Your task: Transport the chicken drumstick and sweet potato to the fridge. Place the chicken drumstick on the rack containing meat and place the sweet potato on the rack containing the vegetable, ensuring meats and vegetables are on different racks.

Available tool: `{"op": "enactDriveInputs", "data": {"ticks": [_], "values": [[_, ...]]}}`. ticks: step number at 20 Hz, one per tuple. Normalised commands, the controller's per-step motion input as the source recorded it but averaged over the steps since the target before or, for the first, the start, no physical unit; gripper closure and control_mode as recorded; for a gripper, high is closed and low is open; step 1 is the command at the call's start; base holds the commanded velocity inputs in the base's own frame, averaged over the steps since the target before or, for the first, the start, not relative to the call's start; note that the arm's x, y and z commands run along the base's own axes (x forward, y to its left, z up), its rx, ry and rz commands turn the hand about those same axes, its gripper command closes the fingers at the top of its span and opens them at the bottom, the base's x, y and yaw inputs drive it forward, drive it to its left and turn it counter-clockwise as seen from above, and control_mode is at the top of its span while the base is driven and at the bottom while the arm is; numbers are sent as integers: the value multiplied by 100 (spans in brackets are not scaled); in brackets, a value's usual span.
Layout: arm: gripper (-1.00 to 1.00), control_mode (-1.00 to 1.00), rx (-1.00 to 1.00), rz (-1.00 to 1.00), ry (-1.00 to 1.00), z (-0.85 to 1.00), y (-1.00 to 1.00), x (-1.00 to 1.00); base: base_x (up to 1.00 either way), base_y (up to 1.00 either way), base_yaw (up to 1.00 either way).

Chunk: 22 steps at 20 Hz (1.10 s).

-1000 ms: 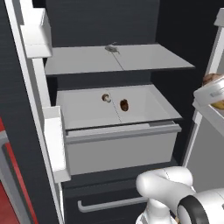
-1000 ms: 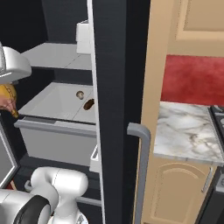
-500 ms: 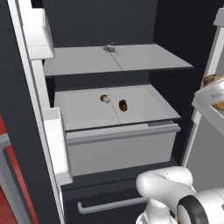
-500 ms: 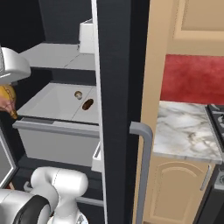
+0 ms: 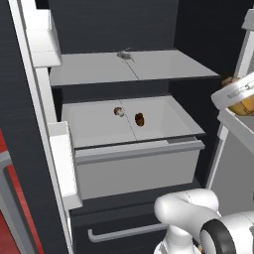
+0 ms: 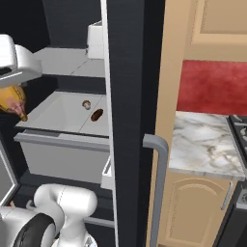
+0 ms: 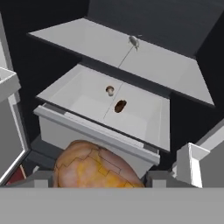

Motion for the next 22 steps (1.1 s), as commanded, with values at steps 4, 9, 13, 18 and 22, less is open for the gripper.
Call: {"op": "enactDriveInputs", "data": {"ticks": [4,9,13,18,22], "values": [[100,-100,3,0,-2,-1,0,99,0,0,0],[100,-100,6,0,-7,-8,0,96,0,0,0],[100,-100,8,0,-4,-25,4,100,0,0,0],[100,-100,7,0,0,-24,12,100,0,0,0],[100,-100,6,0,0,-4,1,100,0,0,0]]}}
